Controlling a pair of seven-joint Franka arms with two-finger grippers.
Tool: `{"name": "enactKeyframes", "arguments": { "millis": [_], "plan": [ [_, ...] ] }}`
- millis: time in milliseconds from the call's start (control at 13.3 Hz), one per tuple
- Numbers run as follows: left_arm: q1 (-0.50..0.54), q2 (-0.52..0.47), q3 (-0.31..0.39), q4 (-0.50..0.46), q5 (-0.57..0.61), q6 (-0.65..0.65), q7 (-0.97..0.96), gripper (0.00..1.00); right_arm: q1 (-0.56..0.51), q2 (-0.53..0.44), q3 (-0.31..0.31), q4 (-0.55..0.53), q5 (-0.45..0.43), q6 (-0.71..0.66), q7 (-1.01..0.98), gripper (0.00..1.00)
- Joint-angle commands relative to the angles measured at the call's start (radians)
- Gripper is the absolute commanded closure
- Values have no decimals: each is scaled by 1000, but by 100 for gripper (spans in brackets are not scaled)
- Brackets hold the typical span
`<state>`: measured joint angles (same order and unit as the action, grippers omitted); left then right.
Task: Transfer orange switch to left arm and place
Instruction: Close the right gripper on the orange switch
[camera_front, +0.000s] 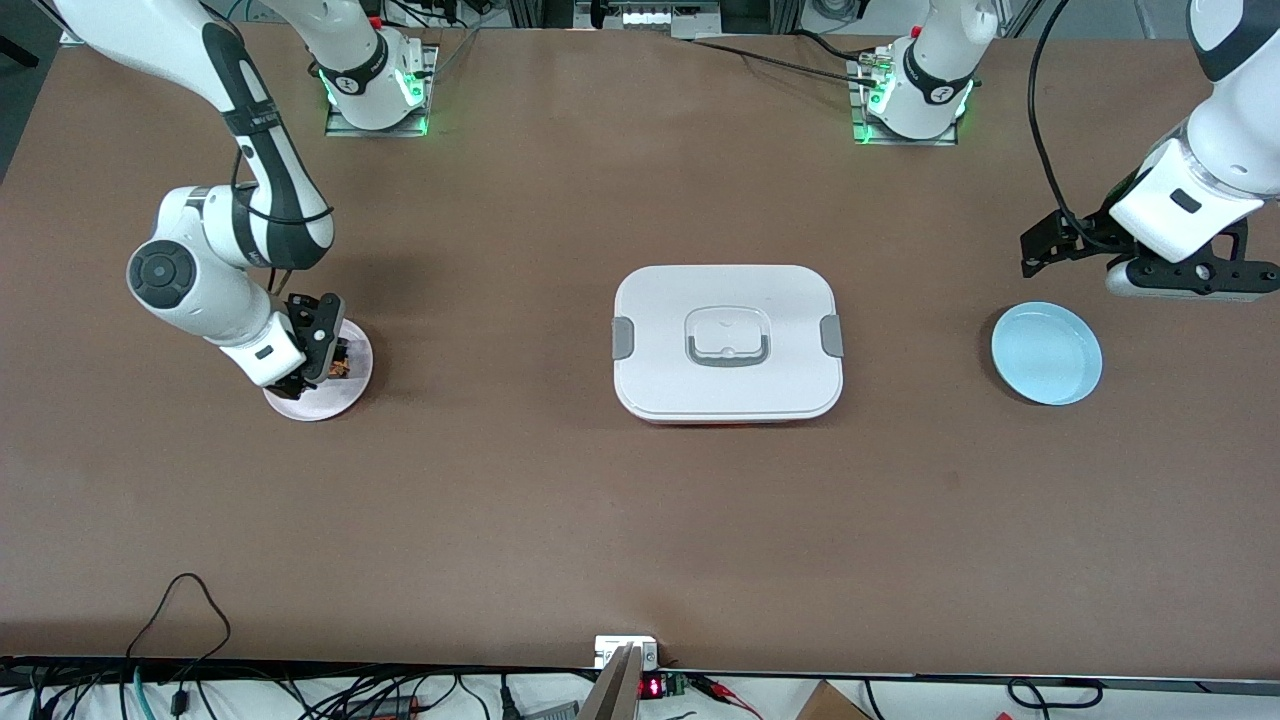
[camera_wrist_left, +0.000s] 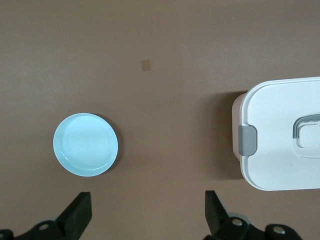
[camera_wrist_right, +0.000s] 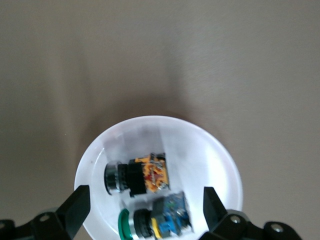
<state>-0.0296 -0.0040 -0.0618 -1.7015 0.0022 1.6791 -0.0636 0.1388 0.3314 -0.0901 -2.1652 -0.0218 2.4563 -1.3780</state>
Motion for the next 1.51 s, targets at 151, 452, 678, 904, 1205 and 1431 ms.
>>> {"name": "enactKeyframes", "arguments": {
  "millis": [151, 452, 678, 904, 1205, 1431],
  "plan": [
    [-1, 7, -3, 20, 21, -21, 10, 0, -34, 1, 38, -82, -12, 104, -35, 0],
    [-1, 6, -3, 20, 21, -21, 10, 0, -38, 37, 38, -88, -12, 165, -62, 0],
    [-1, 6, -3, 20, 21, -21, 10, 0, -45, 47, 40, -90, -12, 179, -70, 0],
    [-1, 6, -3, 20, 21, -21, 10, 0, -51, 61, 40, -90, -12, 202, -75, 0],
    [-1, 7, -3, 20, 21, -21, 10, 0, -51, 70, 41, -88, -12, 219, -75, 2],
    [-1, 6, -3, 20, 21, -21, 10, 0, -51, 74, 41, -88, -14, 228, -76, 20]
  ]
}}
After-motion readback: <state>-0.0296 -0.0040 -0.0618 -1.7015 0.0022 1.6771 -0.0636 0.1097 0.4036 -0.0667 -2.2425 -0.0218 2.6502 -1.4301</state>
